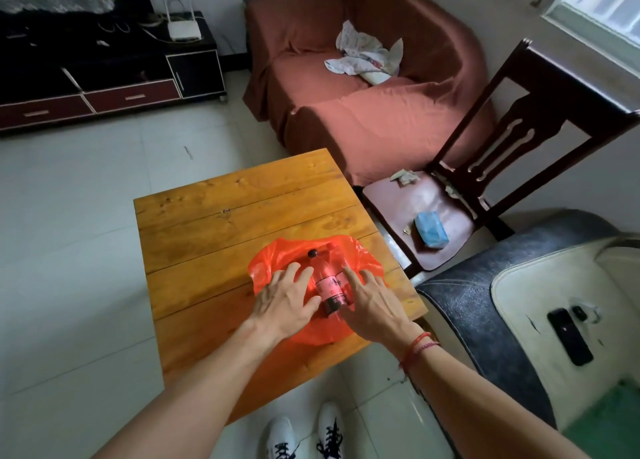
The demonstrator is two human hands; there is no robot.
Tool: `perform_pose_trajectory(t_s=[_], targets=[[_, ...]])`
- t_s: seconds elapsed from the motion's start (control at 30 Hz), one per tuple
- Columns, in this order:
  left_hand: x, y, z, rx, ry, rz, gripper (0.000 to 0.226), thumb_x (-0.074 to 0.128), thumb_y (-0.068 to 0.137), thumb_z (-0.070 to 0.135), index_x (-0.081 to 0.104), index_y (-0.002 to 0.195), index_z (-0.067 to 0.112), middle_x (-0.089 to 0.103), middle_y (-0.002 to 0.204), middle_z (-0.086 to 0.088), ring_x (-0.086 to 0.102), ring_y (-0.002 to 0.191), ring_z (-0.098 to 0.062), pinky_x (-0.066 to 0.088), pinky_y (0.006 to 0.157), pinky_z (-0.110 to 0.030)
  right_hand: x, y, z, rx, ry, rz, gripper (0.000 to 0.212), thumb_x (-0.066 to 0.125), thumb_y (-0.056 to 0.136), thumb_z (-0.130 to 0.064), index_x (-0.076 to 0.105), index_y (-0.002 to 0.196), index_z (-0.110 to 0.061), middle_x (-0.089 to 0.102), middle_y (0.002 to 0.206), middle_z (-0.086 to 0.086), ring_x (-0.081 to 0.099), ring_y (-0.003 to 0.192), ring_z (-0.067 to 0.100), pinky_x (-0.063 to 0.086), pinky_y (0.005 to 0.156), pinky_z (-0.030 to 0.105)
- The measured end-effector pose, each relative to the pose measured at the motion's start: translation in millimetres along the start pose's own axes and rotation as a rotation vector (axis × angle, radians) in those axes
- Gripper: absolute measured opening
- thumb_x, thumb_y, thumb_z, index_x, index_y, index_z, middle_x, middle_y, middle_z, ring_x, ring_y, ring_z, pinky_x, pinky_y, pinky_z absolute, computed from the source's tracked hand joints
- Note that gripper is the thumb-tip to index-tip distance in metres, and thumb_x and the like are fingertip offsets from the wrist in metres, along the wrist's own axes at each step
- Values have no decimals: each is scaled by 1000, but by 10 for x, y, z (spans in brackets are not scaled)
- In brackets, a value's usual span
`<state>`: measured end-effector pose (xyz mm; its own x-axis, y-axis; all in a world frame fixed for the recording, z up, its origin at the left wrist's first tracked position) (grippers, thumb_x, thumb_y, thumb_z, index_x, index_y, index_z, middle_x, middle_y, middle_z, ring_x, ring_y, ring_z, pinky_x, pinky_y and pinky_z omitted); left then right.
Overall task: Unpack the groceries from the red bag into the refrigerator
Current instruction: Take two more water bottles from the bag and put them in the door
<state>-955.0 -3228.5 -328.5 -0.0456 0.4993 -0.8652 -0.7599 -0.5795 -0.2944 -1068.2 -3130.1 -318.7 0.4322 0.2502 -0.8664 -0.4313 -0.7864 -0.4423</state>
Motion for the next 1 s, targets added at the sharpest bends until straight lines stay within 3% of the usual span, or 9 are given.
perform_pose_trajectory(t_s=[0.13, 0.33, 0.5, 0.57, 0.7, 0.77, 0.87, 0.93, 1.0], targets=[[238, 345, 8, -71, -69, -63, 60, 46, 97, 46, 30, 150, 24, 36, 152, -1, 42, 132, -28, 45, 100, -42, 250, 348, 63, 20, 102, -92, 61, 54, 95, -30, 31, 151, -21, 53, 129, 15, 56, 112, 35, 53, 86, 43], [792, 751, -192, -252, -177, -180, 55, 48, 99, 41, 33, 147, 20, 41, 146, -7, 46, 130, -35, 41, 101, -44, 632, 935, 152, 28, 203, -221, 44, 42, 100, -8, 41, 142, 5, 43, 145, 26, 46, 129, 45, 40, 105, 48], [1318, 1041, -339, -449, -419, -253, 51, 53, 97, 38, 39, 139, 13, 46, 140, -18, 46, 129, -40, 41, 102, -44, 1026, 1381, 482, 186, 352, -225, 43, 43, 91, -19, 44, 123, 9, 59, 116, 36, 58, 108, 50, 41, 80, 45], [1459, 1146, -362, -524, -546, -223, 51, 56, 96, 37, 41, 139, 15, 52, 137, -17, 49, 126, -38, 40, 101, -39, 1097, 1515, 601, 223, 342, -226, 27, 46, 95, -14, 46, 114, 6, 61, 116, 36, 60, 107, 50, 43, 80, 44], [1721, 1296, -406, -622, -699, -192, 60, 60, 94, 26, 34, 148, 16, 55, 139, -10, 52, 126, -33, 39, 101, -32, 1212, 1747, 785, 276, 360, -235, 34, 50, 98, -16, 50, 125, 6, 63, 124, 30, 60, 114, 45, 46, 88, 41], [1885, 1367, -446, -658, -740, -205, 57, 62, 93, 23, 38, 144, 11, 56, 136, -10, 55, 123, -31, 42, 101, -35, 1228, 1830, 848, 303, 378, -236, 29, 53, 95, -19, 54, 116, 2, 67, 118, 27, 64, 107, 41, 48, 82, 38], [2066, 1471, -486, -702, -806, -188, 55, 69, 87, 22, 44, 134, 11, 61, 125, -8, 60, 112, -26, 48, 95, -37, 1285, 1971, 950, 303, 406, -242, 43, 53, 94, -15, 44, 132, 4, 66, 96, 14, 66, 93, 37, 46, 71, 35], [2076, 1511, -469, -732, -856, -184, 65, 69, 87, 17, 36, 142, 10, 60, 130, -7, 59, 111, -22, 48, 92, -30, 1342, 2068, 1036, 307, 394, -247, 41, 51, 96, -11, 39, 131, 7, 54, 80, 8, 65, 83, 34, 44, 65, 35], [2135, 1564, -424, -744, -929, -206, 78, 65, 92, 10, 16, 153, 6, 59, 127, -1, 54, 106, -12, 43, 77, -14, 1386, 2141, 1123, 330, 424, -239, 43, 53, 96, -13, 35, 132, 4, 57, 88, 11, 61, 80, 32, 45, 67, 37]])
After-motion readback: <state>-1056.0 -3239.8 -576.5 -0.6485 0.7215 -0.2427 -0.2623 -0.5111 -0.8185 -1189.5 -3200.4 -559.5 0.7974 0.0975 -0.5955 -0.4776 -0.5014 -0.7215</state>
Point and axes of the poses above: each hand's wrist, its own y-axis towards the middle knuckle, its own x-axis out of the palm, z = x × y, the point moved 9 cm from there along y, towards the middle knuckle
